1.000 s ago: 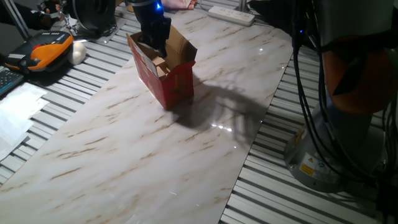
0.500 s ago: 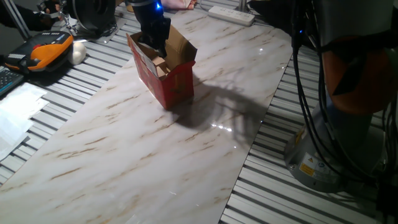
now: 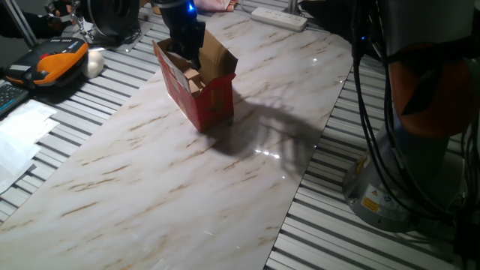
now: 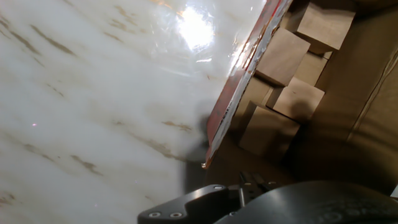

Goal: Cover the box

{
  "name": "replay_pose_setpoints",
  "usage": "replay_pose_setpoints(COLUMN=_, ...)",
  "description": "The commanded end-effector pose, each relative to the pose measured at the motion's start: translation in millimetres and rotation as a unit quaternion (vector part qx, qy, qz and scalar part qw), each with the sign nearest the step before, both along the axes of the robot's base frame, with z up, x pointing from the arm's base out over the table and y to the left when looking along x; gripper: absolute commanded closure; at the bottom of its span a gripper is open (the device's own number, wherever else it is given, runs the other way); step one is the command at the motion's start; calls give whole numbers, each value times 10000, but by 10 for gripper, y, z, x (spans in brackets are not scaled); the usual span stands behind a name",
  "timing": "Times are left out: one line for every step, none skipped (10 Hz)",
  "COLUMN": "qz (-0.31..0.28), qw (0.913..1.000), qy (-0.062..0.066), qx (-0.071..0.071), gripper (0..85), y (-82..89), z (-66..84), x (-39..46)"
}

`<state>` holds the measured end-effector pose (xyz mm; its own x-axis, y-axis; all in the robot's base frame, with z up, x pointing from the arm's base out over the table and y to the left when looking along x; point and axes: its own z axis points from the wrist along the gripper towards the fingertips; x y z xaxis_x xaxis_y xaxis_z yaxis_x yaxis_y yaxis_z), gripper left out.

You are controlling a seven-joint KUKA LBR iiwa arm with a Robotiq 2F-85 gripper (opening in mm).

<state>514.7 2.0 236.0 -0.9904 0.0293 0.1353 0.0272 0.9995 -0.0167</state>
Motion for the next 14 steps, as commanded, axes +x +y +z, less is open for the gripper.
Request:
replay_pose_setpoints(qz=28, qw=10000, qy=0, qx=0, gripper=850, y=1, z=0, x=0)
replay_pose_setpoints(qz=28, qw=10000, qy=-8, qx=0, gripper=850, y=2, z=0, x=0)
replay_pose_setpoints(qz=5, qw=10000, qy=-8, qx=0, gripper=850, y=2, z=0, x=0)
replay_pose_setpoints(qz=-3, qw=10000, qy=-16, qx=0, gripper=850, y=1, z=0, x=0)
replay_pose_setpoints(qz=5, qw=10000, qy=-16, qx=0, gripper=850, y=1, z=0, x=0)
replay_pose_setpoints(qz=66, qw=10000, qy=-15, qx=0, gripper=850, y=2, z=0, x=0)
replay_pose_setpoints(qz=73, qw=10000, qy=-7, qx=8, gripper=850, y=2, z=0, x=0)
replay_pose_setpoints(qz=80, qw=10000, qy=-7, qx=8, gripper=850, y=2, z=0, x=0)
replay_pose_setpoints(qz=80, qw=10000, qy=-15, qx=8, gripper=850, y=2, z=0, x=0)
replay_pose_setpoints(qz=80, qw=10000, qy=-15, qx=8, gripper=850, y=2, z=0, x=0)
replay_pose_setpoints(qz=134, qw=9999, qy=-14, qx=8, gripper=850, y=2, z=0, x=0)
replay_pose_setpoints(qz=165, qw=9999, qy=-13, qx=8, gripper=850, y=2, z=0, x=0)
replay_pose_setpoints(qz=103, qw=9999, qy=-7, qx=8, gripper=850, y=2, z=1, x=0)
replay_pose_setpoints(qz=96, qw=10000, qy=-14, qx=8, gripper=850, y=2, z=0, x=0)
